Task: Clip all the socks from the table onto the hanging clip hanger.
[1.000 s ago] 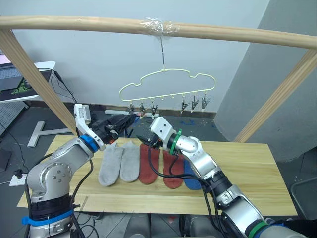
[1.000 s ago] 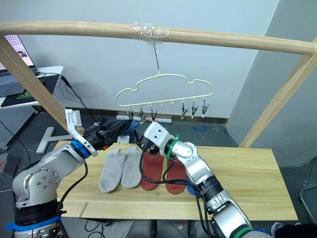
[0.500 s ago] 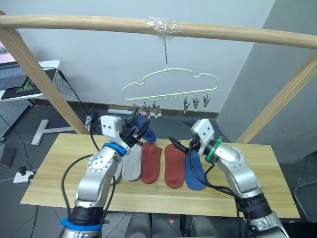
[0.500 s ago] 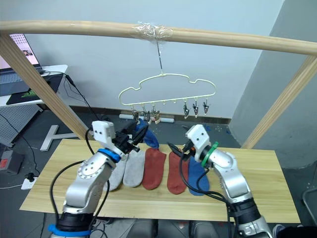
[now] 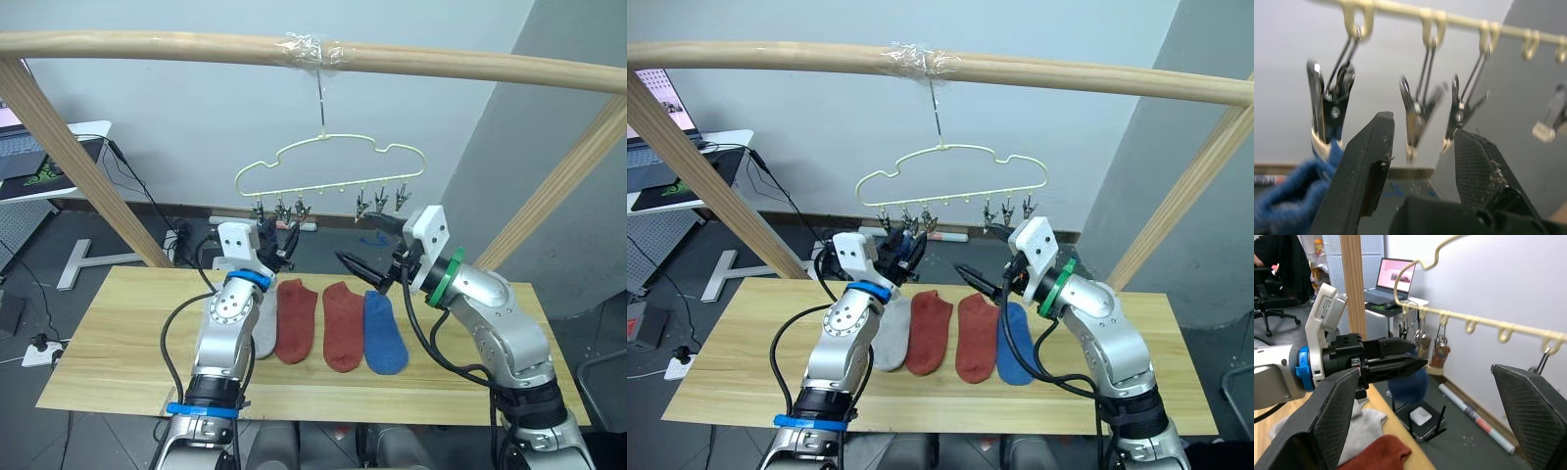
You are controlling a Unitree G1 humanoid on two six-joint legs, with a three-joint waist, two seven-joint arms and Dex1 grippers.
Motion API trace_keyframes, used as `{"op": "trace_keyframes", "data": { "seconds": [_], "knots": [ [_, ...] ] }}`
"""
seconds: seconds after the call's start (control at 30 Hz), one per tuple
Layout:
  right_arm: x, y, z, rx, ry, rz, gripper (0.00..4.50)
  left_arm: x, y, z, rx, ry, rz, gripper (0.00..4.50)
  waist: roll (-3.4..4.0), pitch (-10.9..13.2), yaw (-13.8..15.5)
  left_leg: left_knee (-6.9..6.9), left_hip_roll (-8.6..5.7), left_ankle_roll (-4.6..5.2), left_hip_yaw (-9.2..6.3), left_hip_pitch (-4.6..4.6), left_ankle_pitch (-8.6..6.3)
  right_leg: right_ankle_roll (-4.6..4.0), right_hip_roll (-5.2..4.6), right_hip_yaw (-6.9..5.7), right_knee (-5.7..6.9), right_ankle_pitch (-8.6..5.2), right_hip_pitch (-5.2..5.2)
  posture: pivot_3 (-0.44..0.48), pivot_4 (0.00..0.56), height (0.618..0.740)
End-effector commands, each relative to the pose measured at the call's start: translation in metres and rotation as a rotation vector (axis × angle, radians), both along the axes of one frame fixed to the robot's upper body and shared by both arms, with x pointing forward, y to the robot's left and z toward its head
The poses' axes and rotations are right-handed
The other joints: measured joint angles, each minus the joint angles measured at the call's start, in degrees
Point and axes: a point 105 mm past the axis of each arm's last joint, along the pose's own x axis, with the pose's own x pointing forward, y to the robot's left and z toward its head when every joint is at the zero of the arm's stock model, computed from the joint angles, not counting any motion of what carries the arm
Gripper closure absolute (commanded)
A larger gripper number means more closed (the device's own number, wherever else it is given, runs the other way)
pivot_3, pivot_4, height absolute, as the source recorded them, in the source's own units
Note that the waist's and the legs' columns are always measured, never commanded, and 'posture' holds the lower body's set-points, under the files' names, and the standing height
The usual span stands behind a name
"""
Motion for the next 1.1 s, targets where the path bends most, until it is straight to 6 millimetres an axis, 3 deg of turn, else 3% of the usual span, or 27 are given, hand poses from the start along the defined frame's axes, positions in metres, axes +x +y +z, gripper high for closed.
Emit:
{"op": "trace_keyframes", "data": {
  "seconds": [0.03,0.67,1.1],
  "knots": [
    [-0.004,0.0,0.019,0.03,-0.056,0.01,0.0,0.0,0.001,0.012,-0.005,-0.052,0.004,2.22,0.0,0.0,0.0,0.0,0.0,0.0,0.0,0.0,0.0,0.0,0.0,0.0,0.0,0.0,0.0,0.142,0.146,0.74],
    [0.001,-0.003,0.024,0.026,-0.084,-0.02,0.0,0.008,-0.006,0.021,-0.011,-0.087,0.005,2.22,-0.01,0.0,-0.2,0.0,0.01,0.0,-0.02,0.0,0.0,0.0,0.02,-0.02,0.0,0.0,0.0,0.135,0.148,0.74],
    [0.001,-0.004,0.024,0.025,-0.083,-0.019,0.0,0.011,0.001,0.027,0.009,-0.114,0.048,2.22,-0.01,0.0,-0.2,0.0,0.0,0.0,-0.01,0.0,0.0,0.0,0.02,-0.02,0.01,0.01,0.0,0.136,0.148,0.74]
  ]
}}
